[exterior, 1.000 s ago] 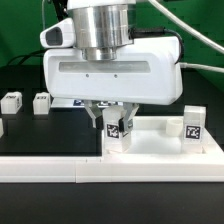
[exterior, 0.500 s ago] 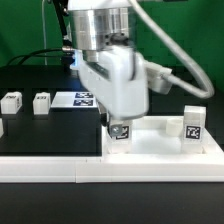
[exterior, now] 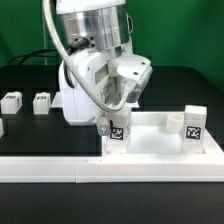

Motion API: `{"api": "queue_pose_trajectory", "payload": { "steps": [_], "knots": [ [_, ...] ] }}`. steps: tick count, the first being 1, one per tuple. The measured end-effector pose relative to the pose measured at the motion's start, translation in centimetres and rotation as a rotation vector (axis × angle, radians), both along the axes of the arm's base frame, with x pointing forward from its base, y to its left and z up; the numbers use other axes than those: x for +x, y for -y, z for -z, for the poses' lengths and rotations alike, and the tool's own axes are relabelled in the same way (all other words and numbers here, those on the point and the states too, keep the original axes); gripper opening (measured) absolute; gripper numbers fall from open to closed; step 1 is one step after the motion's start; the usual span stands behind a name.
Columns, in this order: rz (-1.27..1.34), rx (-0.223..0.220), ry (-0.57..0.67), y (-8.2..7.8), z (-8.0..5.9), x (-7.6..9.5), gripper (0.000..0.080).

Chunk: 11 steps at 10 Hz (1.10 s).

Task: Assemble square table

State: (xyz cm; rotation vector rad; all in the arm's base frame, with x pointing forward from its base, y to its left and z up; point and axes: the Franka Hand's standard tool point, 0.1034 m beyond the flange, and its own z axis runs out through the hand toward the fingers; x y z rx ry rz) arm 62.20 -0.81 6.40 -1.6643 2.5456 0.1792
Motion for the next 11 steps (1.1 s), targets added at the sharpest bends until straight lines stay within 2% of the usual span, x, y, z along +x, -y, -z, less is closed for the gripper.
{"api": "queue_pose_trajectory", "payload": {
  "steps": [3,4,5,6,7,9,10,11],
  "knots": [
    [0.068,-0.001,-0.013,-0.06,0.11,-0.10,0.0302],
    [0.068,-0.001,-0.013,-0.07,0.12,-0.10,0.0499],
    [0.068,-0.001,-0.014,-0.08,0.14,-0.10,0.0499],
    [0.068,-0.001,-0.014,-0.08,0.16,-0.11,0.0614],
    [0.068,-0.001,-0.014,-0.08,0.17,-0.12,0.0642],
    [0.068,-0.001,-0.015,-0.09,0.19,-0.13,0.0648],
    [-0.005,-0.019,0.013,-0.19,0.19,0.16,0.0648],
    [-0.169,-0.061,0.090,-1.02,0.31,0.71,0.0649]
  ]
}}
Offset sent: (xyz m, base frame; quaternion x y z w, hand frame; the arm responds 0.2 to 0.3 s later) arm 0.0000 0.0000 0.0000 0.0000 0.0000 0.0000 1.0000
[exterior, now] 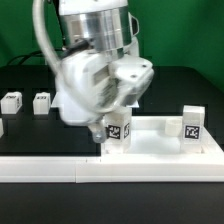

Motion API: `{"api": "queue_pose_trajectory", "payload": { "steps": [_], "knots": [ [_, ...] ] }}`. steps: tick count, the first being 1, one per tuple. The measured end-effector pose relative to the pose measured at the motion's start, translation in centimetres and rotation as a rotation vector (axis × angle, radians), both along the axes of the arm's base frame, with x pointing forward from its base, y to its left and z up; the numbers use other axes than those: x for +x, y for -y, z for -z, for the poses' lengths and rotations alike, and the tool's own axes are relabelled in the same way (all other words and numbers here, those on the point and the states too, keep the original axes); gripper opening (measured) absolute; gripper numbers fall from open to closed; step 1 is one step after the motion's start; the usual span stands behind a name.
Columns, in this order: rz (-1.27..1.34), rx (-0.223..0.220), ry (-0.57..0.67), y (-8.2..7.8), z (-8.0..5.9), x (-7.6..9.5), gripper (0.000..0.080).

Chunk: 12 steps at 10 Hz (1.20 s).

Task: Assemble square table

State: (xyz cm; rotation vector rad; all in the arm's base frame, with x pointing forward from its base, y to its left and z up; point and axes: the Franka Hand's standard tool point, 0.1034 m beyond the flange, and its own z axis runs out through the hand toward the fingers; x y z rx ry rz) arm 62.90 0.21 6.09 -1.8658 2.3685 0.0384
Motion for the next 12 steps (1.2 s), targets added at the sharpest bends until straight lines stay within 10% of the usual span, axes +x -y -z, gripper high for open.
{"api": "queue_pose_trajectory", "payload": {
  "steps": [3,11,12],
  "knots": [
    [-0.326,-0.020,0.044,-2.2,-0.2,0.1,0.0649],
    [-1.260,-0.056,0.088,1.3,0.3,-0.7,0.0649],
    [-1.258,-0.056,0.087,1.2,0.3,-0.7,0.0558]
  ]
}}
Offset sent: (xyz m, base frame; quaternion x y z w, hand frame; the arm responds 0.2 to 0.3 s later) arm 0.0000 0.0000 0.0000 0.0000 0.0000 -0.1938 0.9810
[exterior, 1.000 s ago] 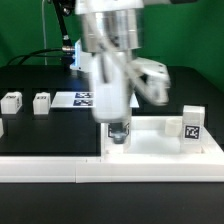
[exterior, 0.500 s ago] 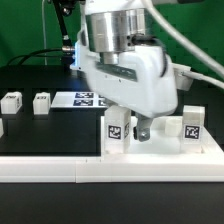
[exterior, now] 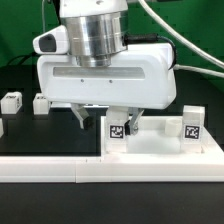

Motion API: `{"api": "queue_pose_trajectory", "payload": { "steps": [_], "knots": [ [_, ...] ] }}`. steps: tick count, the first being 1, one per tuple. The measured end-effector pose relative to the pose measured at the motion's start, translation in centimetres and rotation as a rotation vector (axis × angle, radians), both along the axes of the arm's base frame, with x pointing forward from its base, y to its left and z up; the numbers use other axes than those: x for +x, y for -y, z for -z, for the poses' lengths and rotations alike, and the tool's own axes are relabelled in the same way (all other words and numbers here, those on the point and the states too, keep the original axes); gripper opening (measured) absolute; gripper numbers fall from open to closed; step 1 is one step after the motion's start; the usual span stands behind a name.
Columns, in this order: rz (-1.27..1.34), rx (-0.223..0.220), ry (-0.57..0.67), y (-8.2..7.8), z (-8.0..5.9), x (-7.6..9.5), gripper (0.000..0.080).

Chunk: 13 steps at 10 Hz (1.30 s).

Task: Assemble square table

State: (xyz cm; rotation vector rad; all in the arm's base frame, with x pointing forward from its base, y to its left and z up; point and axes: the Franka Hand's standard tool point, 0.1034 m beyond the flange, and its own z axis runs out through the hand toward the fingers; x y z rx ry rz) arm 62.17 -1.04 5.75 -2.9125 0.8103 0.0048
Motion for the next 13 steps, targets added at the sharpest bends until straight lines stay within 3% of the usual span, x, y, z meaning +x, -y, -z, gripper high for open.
{"api": "queue_pose_trajectory", "payload": {
  "steps": [1,2,3,7,9,13],
  "knots": [
    [0.001,0.000,0.000,0.06,0.01,-0.01,0.0423],
    [0.030,0.001,-0.004,0.07,0.02,-0.02,0.0423],
    [0.032,0.000,-0.004,0.10,0.01,-0.02,0.0282],
    [0.280,0.006,-0.034,0.15,0.07,-0.05,0.0282],
    [0.577,0.012,-0.090,-0.36,0.19,0.91,0.0283],
    [1.159,0.001,-0.205,-0.35,-0.01,0.59,0.0284]
  ]
}}
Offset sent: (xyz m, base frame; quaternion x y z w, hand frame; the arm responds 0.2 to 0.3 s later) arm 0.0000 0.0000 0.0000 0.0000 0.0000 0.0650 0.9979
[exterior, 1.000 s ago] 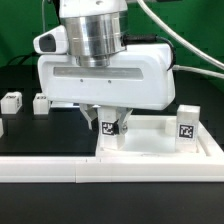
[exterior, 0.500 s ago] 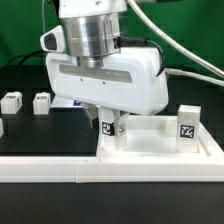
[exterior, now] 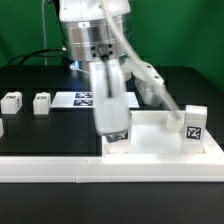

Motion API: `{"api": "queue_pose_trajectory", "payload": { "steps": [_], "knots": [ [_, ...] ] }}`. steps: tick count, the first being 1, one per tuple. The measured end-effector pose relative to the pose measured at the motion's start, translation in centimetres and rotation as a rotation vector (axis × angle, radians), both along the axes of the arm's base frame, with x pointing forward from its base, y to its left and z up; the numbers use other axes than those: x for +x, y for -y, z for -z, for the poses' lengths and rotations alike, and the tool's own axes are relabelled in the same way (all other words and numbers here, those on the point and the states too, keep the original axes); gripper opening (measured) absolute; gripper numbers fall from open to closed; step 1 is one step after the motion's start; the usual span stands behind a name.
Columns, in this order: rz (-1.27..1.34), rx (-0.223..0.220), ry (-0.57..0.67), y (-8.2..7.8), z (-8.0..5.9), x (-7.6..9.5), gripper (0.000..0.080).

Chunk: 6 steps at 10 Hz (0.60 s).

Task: Assemble square table

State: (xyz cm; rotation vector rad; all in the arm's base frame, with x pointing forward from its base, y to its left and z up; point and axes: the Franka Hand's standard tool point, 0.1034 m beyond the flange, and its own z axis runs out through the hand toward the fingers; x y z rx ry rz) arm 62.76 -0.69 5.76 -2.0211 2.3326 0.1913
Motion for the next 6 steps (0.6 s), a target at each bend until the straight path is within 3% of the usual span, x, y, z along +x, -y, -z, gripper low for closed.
{"api": "queue_pose_trajectory", "payload": {
  "steps": [3,6],
  "knots": [
    [0.292,-0.037,-0.006,-0.02,-0.03,-0.42,0.0284],
    [0.347,-0.050,-0.017,0.15,-0.04,-0.70,0.0285]
  ]
}}
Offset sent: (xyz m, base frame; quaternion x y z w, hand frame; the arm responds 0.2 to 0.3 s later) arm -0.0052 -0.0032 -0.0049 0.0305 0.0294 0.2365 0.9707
